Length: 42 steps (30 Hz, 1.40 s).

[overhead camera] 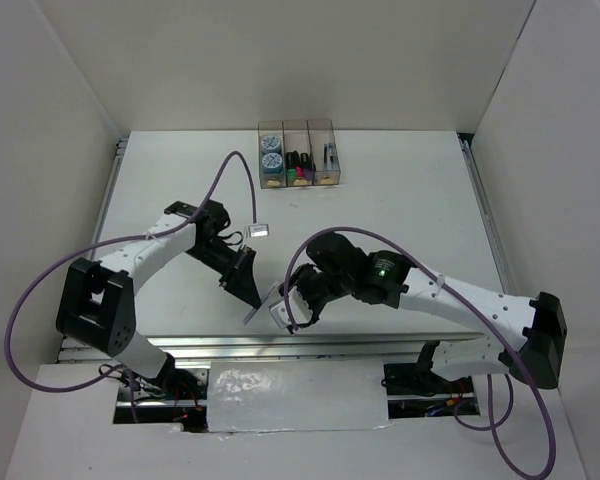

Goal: Sort the stationery into containers
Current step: Pass the stationery from the left arm to the right

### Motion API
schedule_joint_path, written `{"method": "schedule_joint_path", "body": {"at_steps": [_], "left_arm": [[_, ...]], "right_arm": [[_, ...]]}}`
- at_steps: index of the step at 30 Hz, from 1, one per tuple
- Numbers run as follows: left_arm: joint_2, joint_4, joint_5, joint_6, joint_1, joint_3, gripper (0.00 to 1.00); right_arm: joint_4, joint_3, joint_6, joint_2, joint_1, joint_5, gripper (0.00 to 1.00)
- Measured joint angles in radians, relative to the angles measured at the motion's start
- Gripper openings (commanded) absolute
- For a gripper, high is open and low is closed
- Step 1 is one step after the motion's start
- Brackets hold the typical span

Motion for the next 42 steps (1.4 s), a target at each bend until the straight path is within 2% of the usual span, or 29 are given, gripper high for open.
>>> {"method": "schedule_joint_path", "body": {"at_steps": [12, 20, 29, 32, 33, 35, 37, 38, 42], "left_arm": [[-0.002, 0.008, -0.011, -0.002, -0.065, -0.005, 0.0], [0.0, 0.01, -0.03, -0.004, -0.076, -0.005, 0.0], [0.0, 0.015, -0.035, -0.005, -0.076, -0.005, 0.0], [0.0, 0.014, -0.042, -0.004, -0.076, -0.005, 0.13], [0.0, 0.014, -0.044, -0.004, -0.076, -0.005, 0.3], [0.0, 0.019, -0.047, -0.007, -0.076, -0.006, 0.42], [-0.005, 0.037, -0.048, -0.024, -0.076, -0.009, 0.62], [-0.009, 0.052, -0.054, -0.037, -0.075, -0.013, 0.66], [-0.055, 0.129, -0.108, -0.138, -0.032, -0.029, 0.69]], "right_arm": [[0.001, 0.001, -0.092, 0.05, 0.023, 0.023, 0.47], [0.027, 0.002, -0.11, 0.082, 0.031, 0.027, 0.34], [0.045, 0.003, -0.111, 0.114, 0.034, 0.028, 0.26], [0.045, 0.004, -0.113, 0.122, 0.035, 0.03, 0.19], [0.045, 0.005, -0.113, 0.124, 0.036, 0.032, 0.18], [0.044, 0.01, -0.11, 0.129, 0.037, 0.036, 0.13], [0.042, 0.01, -0.108, 0.131, 0.038, 0.038, 0.09], [0.04, 0.01, -0.106, 0.131, 0.038, 0.04, 0.08], [0.044, -0.007, -0.105, 0.119, 0.035, 0.053, 0.05]]}}
